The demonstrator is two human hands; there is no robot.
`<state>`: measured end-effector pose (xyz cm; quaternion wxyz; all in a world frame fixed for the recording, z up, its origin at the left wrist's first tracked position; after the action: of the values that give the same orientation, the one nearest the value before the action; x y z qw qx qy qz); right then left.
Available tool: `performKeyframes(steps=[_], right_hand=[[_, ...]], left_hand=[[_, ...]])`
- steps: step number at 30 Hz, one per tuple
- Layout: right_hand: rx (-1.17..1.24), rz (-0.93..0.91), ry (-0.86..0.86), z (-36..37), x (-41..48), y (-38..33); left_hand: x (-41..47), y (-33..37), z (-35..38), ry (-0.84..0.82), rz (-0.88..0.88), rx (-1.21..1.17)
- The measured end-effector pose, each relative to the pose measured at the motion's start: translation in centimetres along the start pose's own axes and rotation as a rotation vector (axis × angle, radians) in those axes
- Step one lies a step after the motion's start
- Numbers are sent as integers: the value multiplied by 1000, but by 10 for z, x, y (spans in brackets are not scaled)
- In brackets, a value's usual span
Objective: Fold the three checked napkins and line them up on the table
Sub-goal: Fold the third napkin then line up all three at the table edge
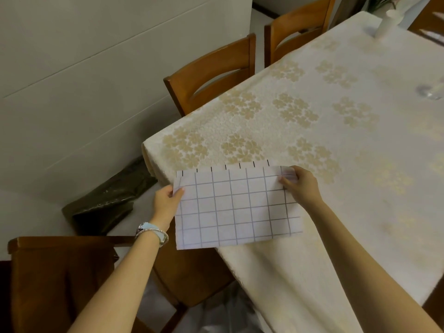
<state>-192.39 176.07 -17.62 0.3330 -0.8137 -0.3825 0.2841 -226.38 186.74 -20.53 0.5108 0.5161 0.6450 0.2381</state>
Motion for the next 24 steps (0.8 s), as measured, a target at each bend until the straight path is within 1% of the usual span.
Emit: performKeyframes(steps=[6, 11, 18, 24], right_hand=[[-51, 77, 26, 27, 41, 5], [-50, 151, 32, 38, 61, 12], [-12, 186, 40, 44, 67, 16], [6, 213, 58, 47, 68, 21]], left_hand=[[39, -13, 7, 134, -20, 144], [59, -18, 12, 205, -70, 182], [64, -14, 14, 229, -155, 177], [60, -12, 13, 236, -152, 256]])
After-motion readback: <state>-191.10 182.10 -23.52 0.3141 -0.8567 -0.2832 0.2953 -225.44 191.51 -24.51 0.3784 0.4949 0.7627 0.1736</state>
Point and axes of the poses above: each hand's wrist, its own x-axis towards the middle knuckle, its own z-axis out of the palm, y = z × x, the point moved 3 cm from there along x, towards the middle knuckle, and after that the axes turned 1 degree about x, right-handed, at the moved point
